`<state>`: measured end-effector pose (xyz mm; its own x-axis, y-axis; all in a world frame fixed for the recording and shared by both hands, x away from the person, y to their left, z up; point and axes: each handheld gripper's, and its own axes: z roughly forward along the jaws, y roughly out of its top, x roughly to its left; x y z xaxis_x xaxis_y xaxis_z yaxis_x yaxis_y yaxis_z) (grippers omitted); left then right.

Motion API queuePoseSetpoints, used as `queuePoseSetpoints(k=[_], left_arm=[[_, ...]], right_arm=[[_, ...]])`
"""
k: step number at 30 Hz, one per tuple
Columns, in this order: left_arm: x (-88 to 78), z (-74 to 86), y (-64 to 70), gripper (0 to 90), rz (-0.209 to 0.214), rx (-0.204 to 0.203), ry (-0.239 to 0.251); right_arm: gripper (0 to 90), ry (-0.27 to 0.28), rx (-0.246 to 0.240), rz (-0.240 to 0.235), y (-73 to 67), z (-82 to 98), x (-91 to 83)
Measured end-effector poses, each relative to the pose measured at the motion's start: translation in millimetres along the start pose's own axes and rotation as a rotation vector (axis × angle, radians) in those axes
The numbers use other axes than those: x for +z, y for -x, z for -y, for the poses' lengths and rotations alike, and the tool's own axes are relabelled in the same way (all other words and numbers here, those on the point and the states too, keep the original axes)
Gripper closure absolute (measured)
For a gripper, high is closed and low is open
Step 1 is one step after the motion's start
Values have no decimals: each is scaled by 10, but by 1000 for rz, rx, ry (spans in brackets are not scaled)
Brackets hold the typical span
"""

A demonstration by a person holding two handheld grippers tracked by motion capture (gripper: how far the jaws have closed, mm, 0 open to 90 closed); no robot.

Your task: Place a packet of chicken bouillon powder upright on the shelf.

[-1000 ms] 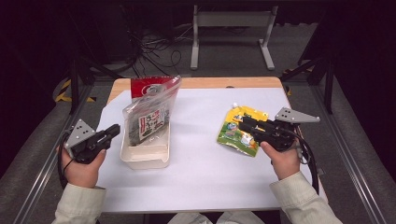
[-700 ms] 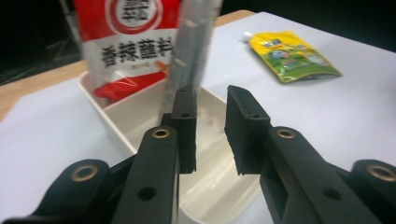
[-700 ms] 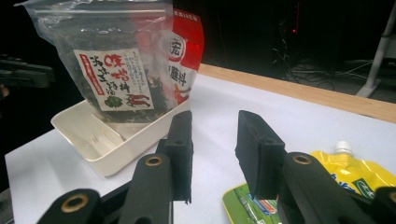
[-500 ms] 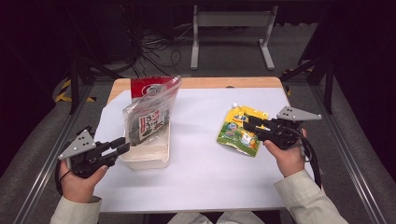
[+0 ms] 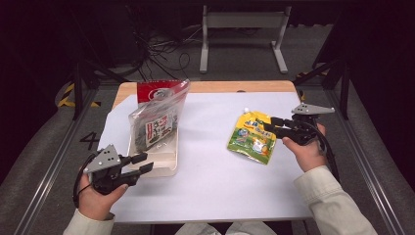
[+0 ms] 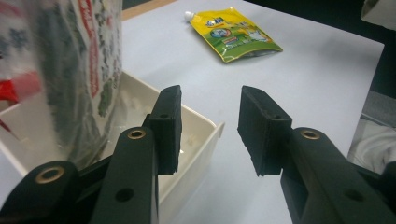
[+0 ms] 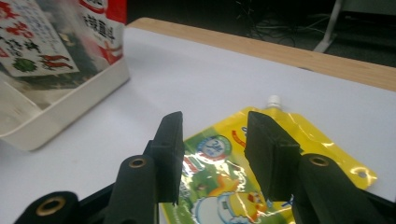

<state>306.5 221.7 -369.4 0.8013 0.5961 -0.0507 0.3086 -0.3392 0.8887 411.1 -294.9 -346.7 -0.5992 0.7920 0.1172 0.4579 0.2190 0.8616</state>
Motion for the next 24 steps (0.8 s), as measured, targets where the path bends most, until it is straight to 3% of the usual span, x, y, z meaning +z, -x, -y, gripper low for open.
queuePoseSetpoints(k=[8,10,11,15,24], left_arm=[[37,54,109,578,26,4,-11],[52,76,134,571,22,8,-13],[53,85,140,571,22,10,-19],[59,125,148,569,16,7,-27],[35,211,175,565,3,-4,-33]], right_arm=[[561,-46,34,19,329,-13,175],[521,-4,24,8,420,0,232],[554,-10,15,18,462,-2,258],[558,-46,62,6,567,5,331],[460,-104,135,94,892,125,493]])
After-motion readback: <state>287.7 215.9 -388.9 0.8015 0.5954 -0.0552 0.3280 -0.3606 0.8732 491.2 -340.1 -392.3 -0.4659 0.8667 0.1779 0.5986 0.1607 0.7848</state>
